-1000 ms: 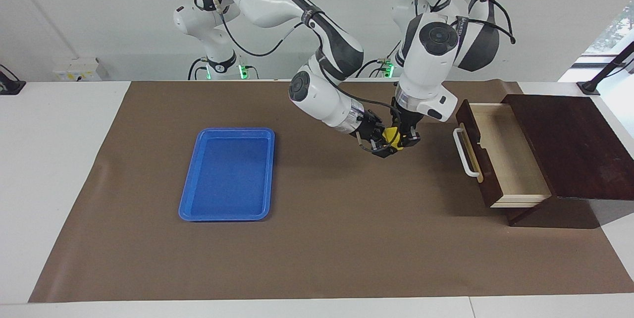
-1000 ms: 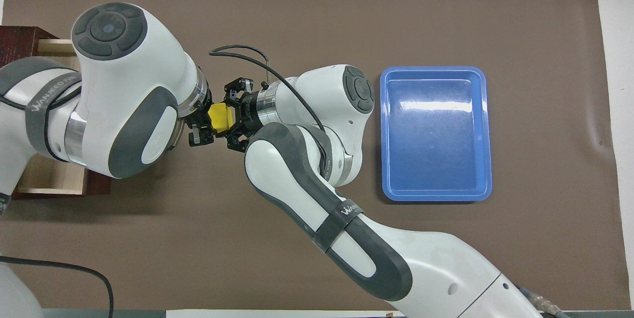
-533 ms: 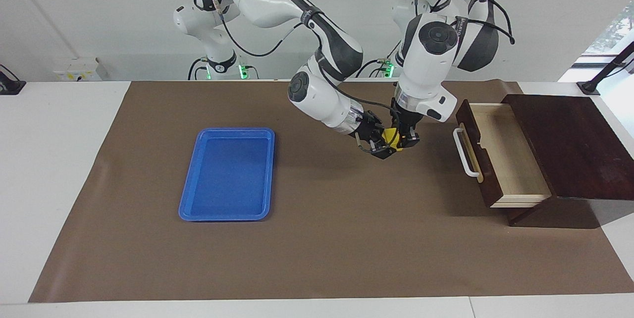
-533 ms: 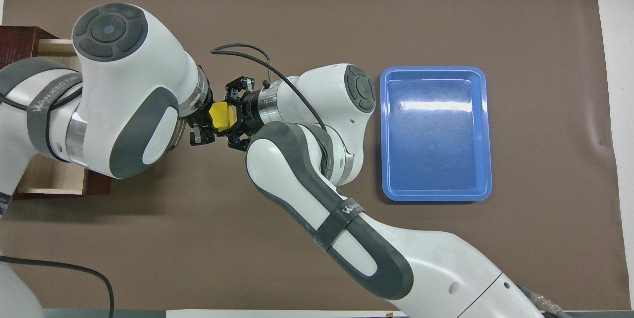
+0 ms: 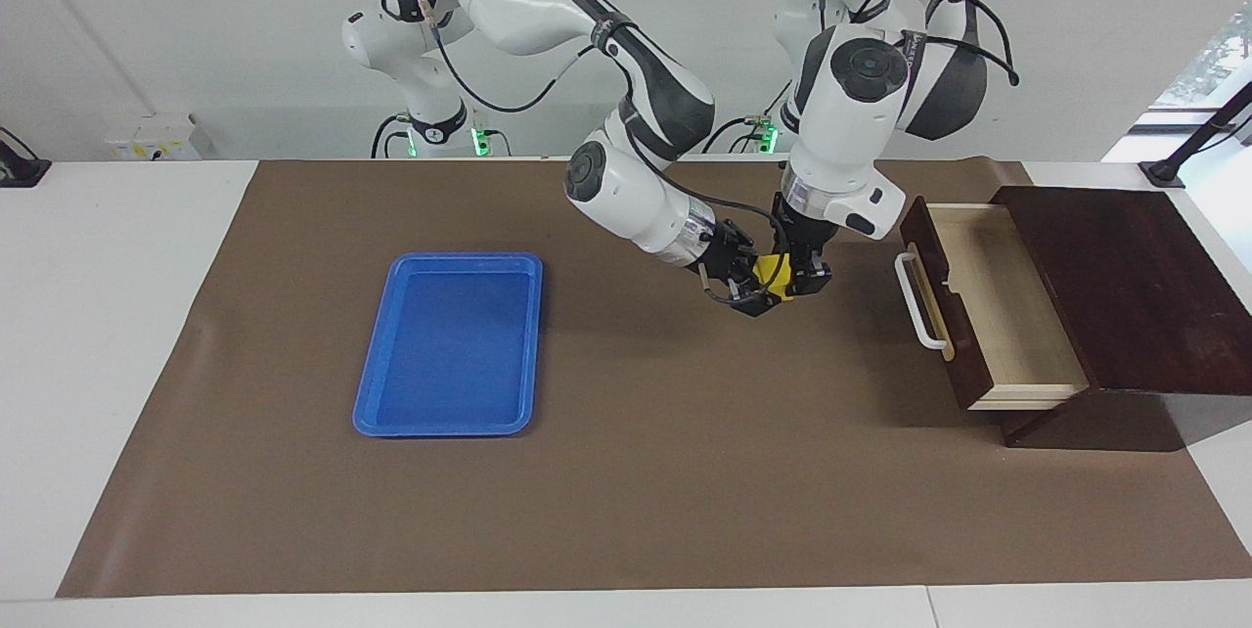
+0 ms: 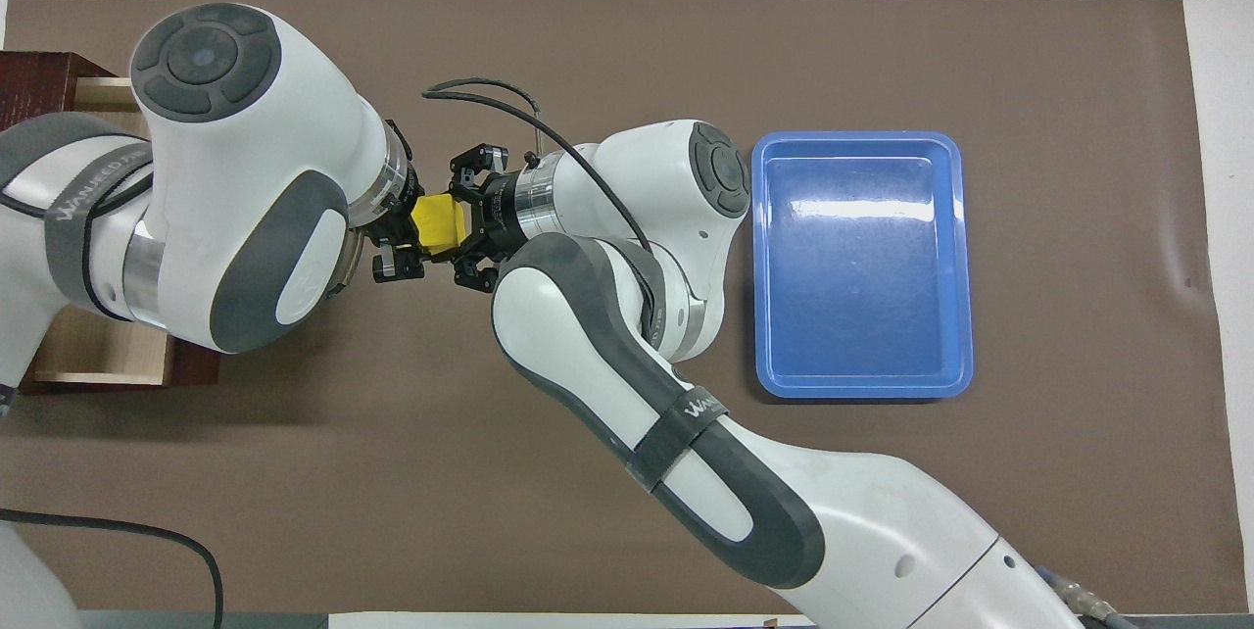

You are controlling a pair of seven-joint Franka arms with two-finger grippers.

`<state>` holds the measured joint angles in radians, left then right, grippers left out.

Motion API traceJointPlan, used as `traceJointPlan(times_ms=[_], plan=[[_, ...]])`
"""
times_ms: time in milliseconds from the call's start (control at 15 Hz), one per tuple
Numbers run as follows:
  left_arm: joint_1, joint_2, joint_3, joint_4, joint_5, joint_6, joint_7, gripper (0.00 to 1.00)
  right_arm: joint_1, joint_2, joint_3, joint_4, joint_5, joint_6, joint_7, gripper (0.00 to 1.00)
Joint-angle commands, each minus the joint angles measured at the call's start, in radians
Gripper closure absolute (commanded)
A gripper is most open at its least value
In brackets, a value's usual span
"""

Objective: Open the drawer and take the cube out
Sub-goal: 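Carry the cube over the blue tray with the right gripper while the left gripper withdraws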

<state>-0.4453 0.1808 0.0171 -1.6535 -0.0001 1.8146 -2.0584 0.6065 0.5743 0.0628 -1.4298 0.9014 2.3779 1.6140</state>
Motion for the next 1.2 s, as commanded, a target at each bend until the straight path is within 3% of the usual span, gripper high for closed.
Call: traceJointPlan(times_ms=[0, 200, 400, 667, 867, 1133], plan=[[0.025, -0.023, 0.006, -0.008, -0.003, -0.001, 0.046, 0.00, -0.022, 0.010, 0.006, 0.020, 0.001, -0.002, 0.017, 1.00], [0.046, -0.026, 0.006, -0.017, -0.003, 0.003, 0.092, 0.00, -0.048, 0.012, 0.005, 0.038, 0.001, -0.037, 0.020, 1.00], [0.103, -0.035, 0.007, -0.045, -0.003, 0.014, 0.170, 0.00, -0.166, -0.001, 0.002, 0.054, -0.007, -0.120, 0.018, 1.00], [0.201, -0.076, 0.007, -0.158, 0.008, 0.101, 0.322, 0.00, -0.273, -0.030, -0.006, 0.039, -0.070, -0.126, 0.009, 1.00], [0.262, -0.101, 0.007, -0.258, 0.019, 0.227, 0.420, 0.00, -0.371, -0.089, -0.003, -0.056, -0.081, -0.132, -0.035, 1.00], [0.362, -0.095, 0.007, -0.273, 0.019, 0.267, 0.584, 0.00, -0.493, -0.143, -0.003, -0.161, -0.073, -0.270, -0.248, 1.00]])
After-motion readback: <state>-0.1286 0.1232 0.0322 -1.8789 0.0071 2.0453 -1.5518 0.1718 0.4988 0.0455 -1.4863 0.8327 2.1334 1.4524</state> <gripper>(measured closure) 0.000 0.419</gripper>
